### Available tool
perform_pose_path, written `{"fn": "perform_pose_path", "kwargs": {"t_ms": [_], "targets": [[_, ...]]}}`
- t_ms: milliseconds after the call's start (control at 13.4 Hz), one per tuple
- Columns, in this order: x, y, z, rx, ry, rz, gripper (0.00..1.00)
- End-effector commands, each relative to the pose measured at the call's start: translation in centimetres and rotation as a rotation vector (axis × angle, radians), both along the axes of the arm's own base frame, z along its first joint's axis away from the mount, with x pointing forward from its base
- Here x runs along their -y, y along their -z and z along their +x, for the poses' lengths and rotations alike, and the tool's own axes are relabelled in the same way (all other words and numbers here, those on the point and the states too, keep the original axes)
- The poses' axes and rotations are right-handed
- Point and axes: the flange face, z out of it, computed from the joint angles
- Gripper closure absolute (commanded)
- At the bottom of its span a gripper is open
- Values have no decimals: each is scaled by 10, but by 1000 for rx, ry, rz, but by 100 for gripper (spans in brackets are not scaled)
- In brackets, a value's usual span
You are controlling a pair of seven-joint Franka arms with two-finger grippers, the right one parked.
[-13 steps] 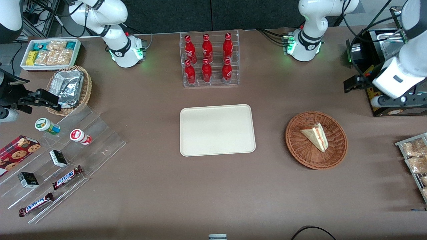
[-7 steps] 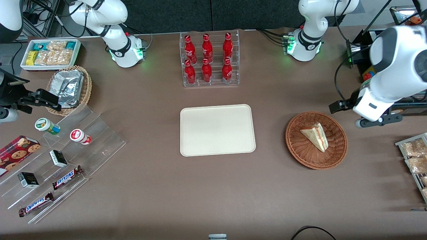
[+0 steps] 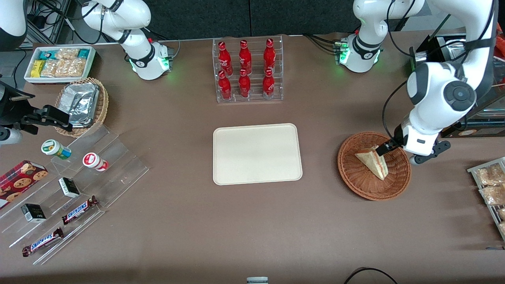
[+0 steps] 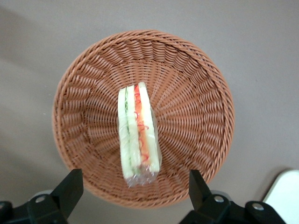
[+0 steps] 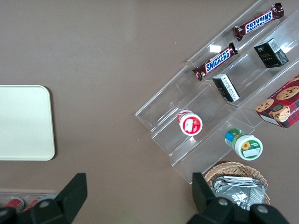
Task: Place sandwich from basket to tray
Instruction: 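Lower the left gripper and close it on the wrapped sandwich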
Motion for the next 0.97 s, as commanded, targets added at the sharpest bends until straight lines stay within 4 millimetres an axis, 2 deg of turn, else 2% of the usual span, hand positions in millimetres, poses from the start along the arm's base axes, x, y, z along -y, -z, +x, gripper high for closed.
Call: {"fn": "perform_pose_path", "kwargs": {"t_ms": [0, 598, 822, 897], "targets": [[4, 21, 3, 23, -72, 1, 0], [13, 82, 2, -26, -127, -9, 0], [13, 96, 0, -51, -122, -6, 0], [13, 98, 0, -56, -122, -6, 5]]}}
